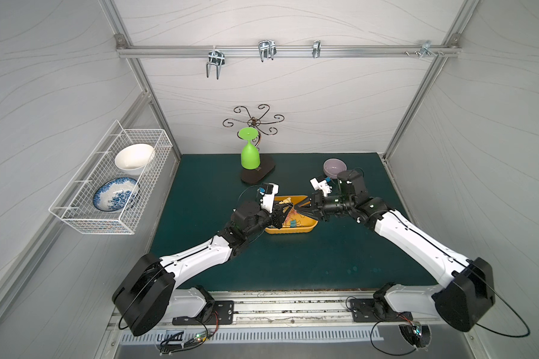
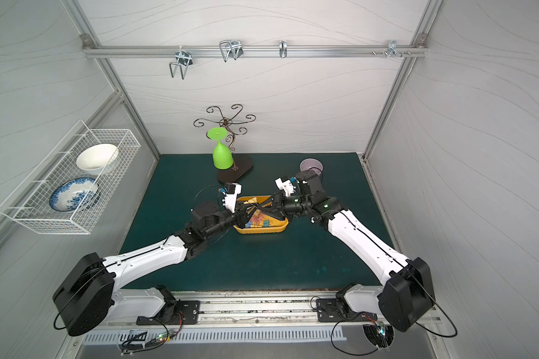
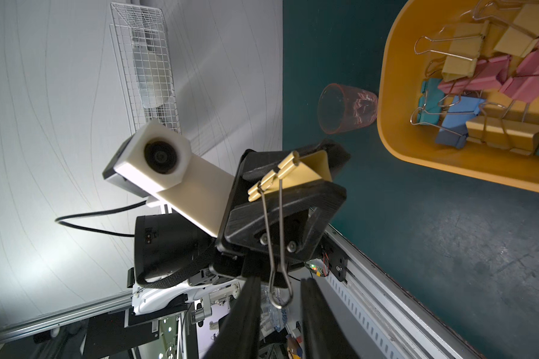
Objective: Take out the binder clips from the storage box
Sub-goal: Adjust the binder clip.
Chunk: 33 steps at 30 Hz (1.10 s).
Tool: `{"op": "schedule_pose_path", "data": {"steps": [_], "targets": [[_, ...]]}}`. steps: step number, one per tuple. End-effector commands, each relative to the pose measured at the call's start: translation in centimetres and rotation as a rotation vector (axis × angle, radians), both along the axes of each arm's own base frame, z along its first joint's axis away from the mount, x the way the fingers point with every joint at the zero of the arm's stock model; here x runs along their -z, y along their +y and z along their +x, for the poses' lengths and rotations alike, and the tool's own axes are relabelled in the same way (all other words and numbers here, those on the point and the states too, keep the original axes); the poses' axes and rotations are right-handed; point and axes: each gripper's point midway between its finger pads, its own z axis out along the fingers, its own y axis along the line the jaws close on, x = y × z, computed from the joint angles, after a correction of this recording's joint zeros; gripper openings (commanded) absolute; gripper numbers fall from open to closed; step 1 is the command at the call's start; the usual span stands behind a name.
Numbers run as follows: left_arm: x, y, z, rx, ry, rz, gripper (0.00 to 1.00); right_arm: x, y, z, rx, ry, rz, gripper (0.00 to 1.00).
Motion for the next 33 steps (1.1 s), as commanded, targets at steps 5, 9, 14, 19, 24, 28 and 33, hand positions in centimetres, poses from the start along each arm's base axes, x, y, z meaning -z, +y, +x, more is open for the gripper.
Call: {"op": "schedule_pose_path", "data": {"steps": [5,9,14,19,24,28,33], "targets": [[-4.7,-0.7,0.7,0.007,-0.068,-0.121,0.00,-0.3,1.0,0.2,-0.018,0.041,0.045,0.12],[-5.1,-1.2,0.6,0.030,-0.026,-0.171,0.04,0.2,0.9,0.8,0.018,0.057,0.050,0.00],[-5.9,-2.1,-0.8,0.123,0.020,-0.220,0.26,-0.1,0.3,2.3,0.072,0.055,0.072,0.00],[-6.2,-2.2,-2.8,0.208,0.043,-0.230,0.44,0.0,-0.8,3.6,0.125,0.051,0.076,0.00],[-7.2,-1.7,-3.8,0.230,-0.009,-0.238,0.49,0.9,-1.1,3.7,0.118,0.070,0.050,0.00],[-8.4,-1.8,-4.6,0.276,-0.058,-0.233,0.50,2.6,-1.2,3.6,0.113,0.102,0.022,0.00],[-8.6,-2.0,-4.7,0.307,-0.058,-0.245,0.58,3.4,-0.9,3.7,0.090,0.123,0.037,0.00]]}}
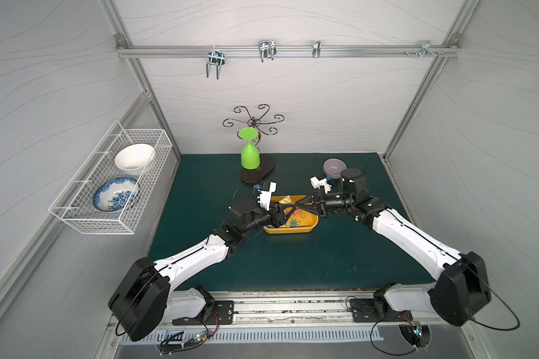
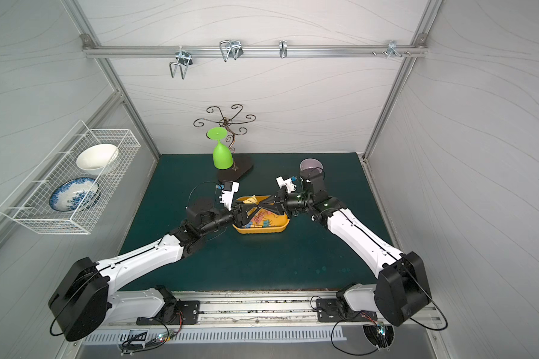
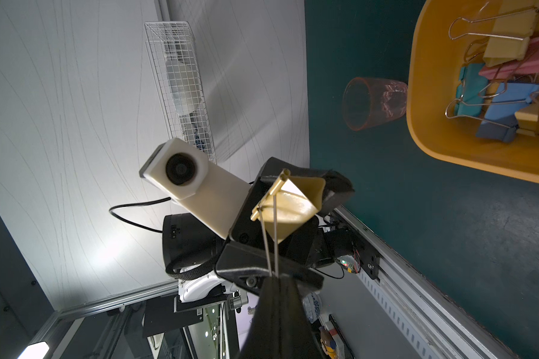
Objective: Take out the binder clips from the storage box
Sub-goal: Adjust the binder clip.
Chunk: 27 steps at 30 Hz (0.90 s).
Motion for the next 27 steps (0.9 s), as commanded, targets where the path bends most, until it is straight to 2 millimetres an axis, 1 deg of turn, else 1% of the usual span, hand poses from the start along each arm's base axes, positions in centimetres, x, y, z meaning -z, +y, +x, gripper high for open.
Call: {"op": "schedule_pose_path", "data": {"steps": [1,4,6,7,9,10,12,14,15,18,20,24,25,26,27], "targets": [[-6.9,-1.4,-2.9,0.168,-0.204,-0.139,0.60,3.5,-0.7,2.1,0.077,0.038,-0.067,0.00],[-5.5,-0.8,-2.3,0.134,-0.191,-0.062,0.69,2.2,-1.6,2.8,0.086,0.028,-0.034,0.00],[-4.5,-0.2,-2.2,0.122,-0.190,-0.013,0.73,1.3,-2.9,3.2,0.105,-0.008,-0.051,0.00],[-4.4,0.1,-2.2,0.117,-0.192,-0.011,0.75,1.0,-3.4,3.3,0.109,-0.027,-0.063,0.00],[-5.2,0.6,-2.6,0.125,-0.198,-0.061,0.81,0.8,-3.9,3.1,0.087,-0.034,-0.072,0.00],[-5.9,0.7,-3.0,0.138,-0.210,-0.094,0.84,0.9,-4.0,2.9,0.073,-0.030,-0.068,0.00],[-6.7,0.6,-3.4,0.160,-0.208,-0.124,0.87,1.2,-4.3,2.9,0.076,-0.028,-0.070,0.00],[-6.7,0.3,-3.6,0.184,-0.189,-0.123,0.89,1.1,-4.5,3.0,0.083,-0.038,-0.062,0.00],[-6.3,0.3,-3.4,0.181,-0.170,-0.107,0.90,1.0,-5.1,3.1,0.100,-0.045,-0.077,0.00],[-4.6,0.5,-2.9,0.149,-0.120,-0.053,0.92,0.6,-7.7,3.5,0.194,-0.084,-0.143,0.00],[-3.7,0.6,-2.5,0.136,-0.089,-0.038,0.92,-0.3,-8.7,3.7,0.219,-0.101,-0.126,0.00],[-2.3,0.7,-1.6,0.088,-0.024,-0.023,0.93,-0.4,-11.3,3.6,0.274,-0.097,-0.172,0.00],[-2.1,0.6,-1.4,0.086,-0.019,-0.022,0.93,-0.6,-11.4,3.6,0.275,-0.107,-0.162,0.00],[-2.0,0.6,-1.2,0.078,-0.012,-0.019,0.93,-0.8,-11.8,3.7,0.290,-0.123,-0.188,0.00],[-2.2,0.6,-1.0,0.073,-0.016,-0.019,0.91,-0.5,-12.4,3.4,0.309,-0.140,-0.269,0.00]]}}
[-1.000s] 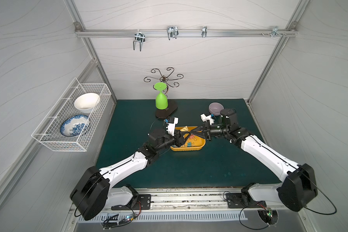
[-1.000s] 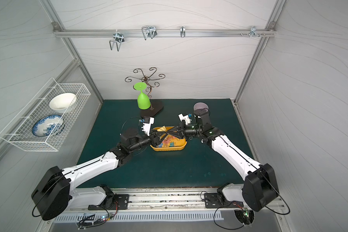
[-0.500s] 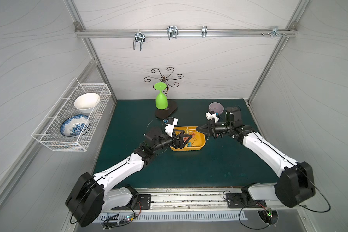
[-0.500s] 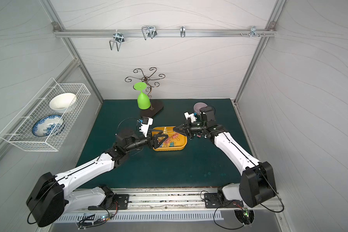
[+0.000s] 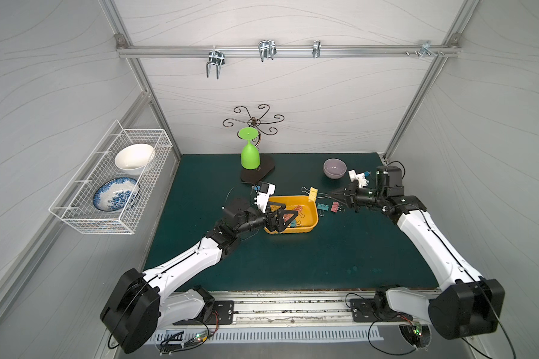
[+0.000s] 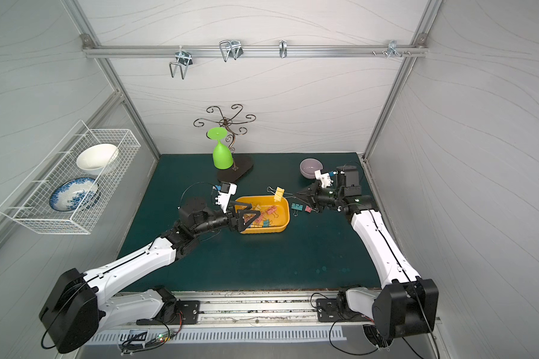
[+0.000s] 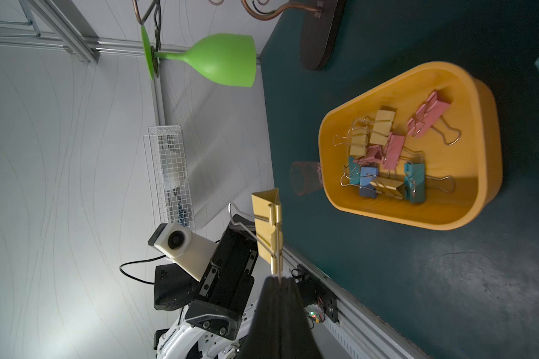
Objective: Take out the binder clips from the storage box
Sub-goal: Adjust the binder clip.
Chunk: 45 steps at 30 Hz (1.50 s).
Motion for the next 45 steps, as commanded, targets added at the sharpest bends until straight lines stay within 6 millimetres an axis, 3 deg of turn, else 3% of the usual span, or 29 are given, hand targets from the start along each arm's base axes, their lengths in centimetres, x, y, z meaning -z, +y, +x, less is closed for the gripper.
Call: {"op": "schedule_pose_path", "data": {"steps": [1,6,9,11,13,20,27,30,38,45], "targets": [[-1.5,-0.1,1.1,-0.036,-0.009,-0.012,0.89,0.0,-1.6,-0.9,0.035,-0.054,-0.184,0.00],[-2.2,0.6,2.6,-0.138,0.051,0.070,0.65,0.9,-2.2,-1.6,0.027,-0.114,-0.425,0.00],[-3.1,0.4,2.9,-0.153,0.056,0.081,0.62,0.9,-1.4,-2.0,-0.006,-0.153,-0.477,0.00],[-3.6,0.0,3.0,-0.148,0.058,0.059,0.71,0.5,-0.3,-2.2,-0.041,-0.180,-0.451,0.00],[-3.4,-0.7,3.3,-0.125,0.095,0.036,0.72,0.1,0.4,-2.3,-0.064,-0.195,-0.424,0.00],[-2.4,-3.5,3.0,0.009,0.245,0.009,0.61,-1.5,2.2,-3.1,-0.114,-0.211,-0.292,0.00],[-2.5,-3.4,3.8,-0.001,0.285,-0.054,0.53,-2.1,2.8,-3.5,-0.141,-0.219,-0.238,0.00],[-2.5,-3.2,4.2,-0.005,0.307,-0.088,0.43,-2.5,3.1,-3.8,-0.154,-0.227,-0.215,0.00],[-2.8,-3.1,5.3,0.021,0.394,-0.265,0.03,-5.4,4.7,-4.7,-0.217,-0.258,-0.020,0.00],[-4.1,-2.9,5.9,0.080,0.482,-0.475,0.00,-6.4,4.3,-3.9,-0.206,-0.248,0.113,0.00]]}}
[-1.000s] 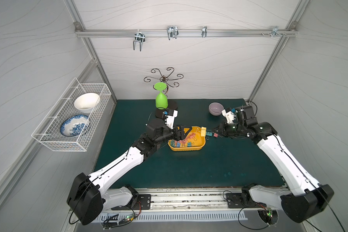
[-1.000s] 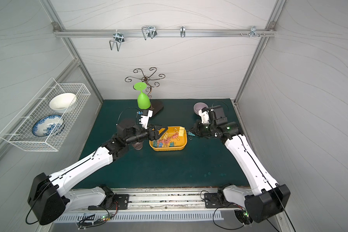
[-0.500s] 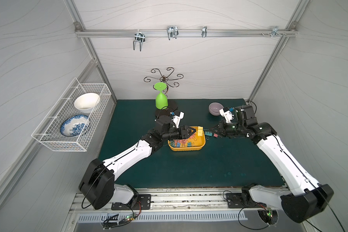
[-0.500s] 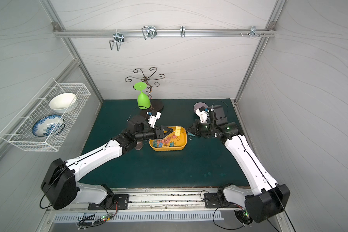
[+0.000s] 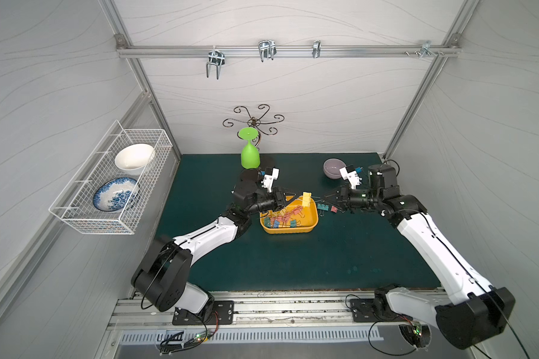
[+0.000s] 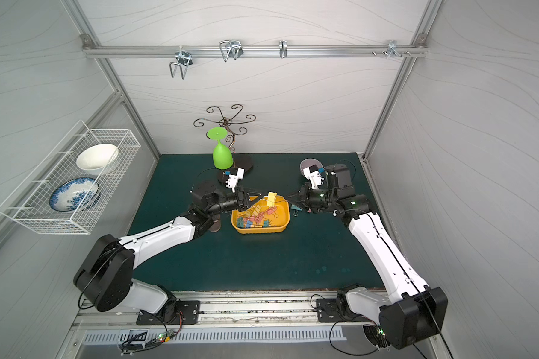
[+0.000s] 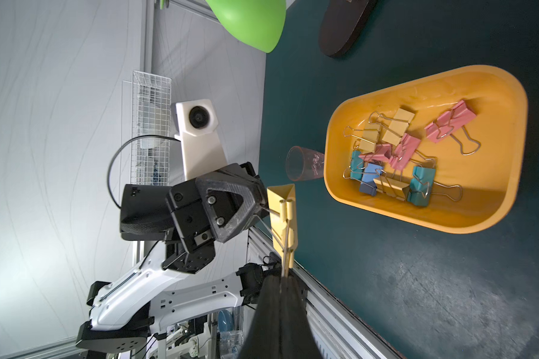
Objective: Take out the binder clips from the storage box
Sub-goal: Adjust the binder clip.
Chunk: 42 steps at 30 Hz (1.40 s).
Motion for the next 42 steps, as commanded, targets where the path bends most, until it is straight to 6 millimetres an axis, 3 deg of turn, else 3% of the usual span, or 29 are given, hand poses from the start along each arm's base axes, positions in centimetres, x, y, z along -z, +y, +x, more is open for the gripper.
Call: {"op": "schedule_pose_path", "data": {"steps": [1,7,12,16,26,34,37,42], "targets": [[-2.1,0.1,0.4,0.017,0.043,-0.182,0.00,-4.2,0.8,-1.0,-0.089,-0.081,0.168,0.00],[-5.5,0.4,1.0,0.054,0.070,-0.407,0.00,-5.4,1.1,-0.8,-0.129,-0.125,0.230,0.00],[-8.8,1.1,0.8,0.052,0.030,-0.474,0.00,-5.0,-0.1,0.5,-0.100,-0.112,0.286,0.00],[-11.4,0.8,0.3,0.083,0.017,-0.510,0.00,-4.4,0.7,0.9,-0.123,-0.101,0.295,0.00],[-15.1,1.7,-0.6,0.077,-0.002,-0.608,0.02,-6.1,2.1,1.8,-0.188,-0.168,0.338,0.00],[-14.1,1.9,0.2,0.030,0.054,-0.634,0.22,-8.9,2.1,2.8,-0.180,-0.231,0.420,0.00],[-14.4,1.3,0.1,0.043,0.051,-0.637,0.20,-9.6,2.5,2.5,-0.187,-0.249,0.440,0.00],[-13.5,1.2,0.4,0.027,0.101,-0.649,0.05,-10.1,2.1,2.7,-0.169,-0.261,0.448,0.00]]}}
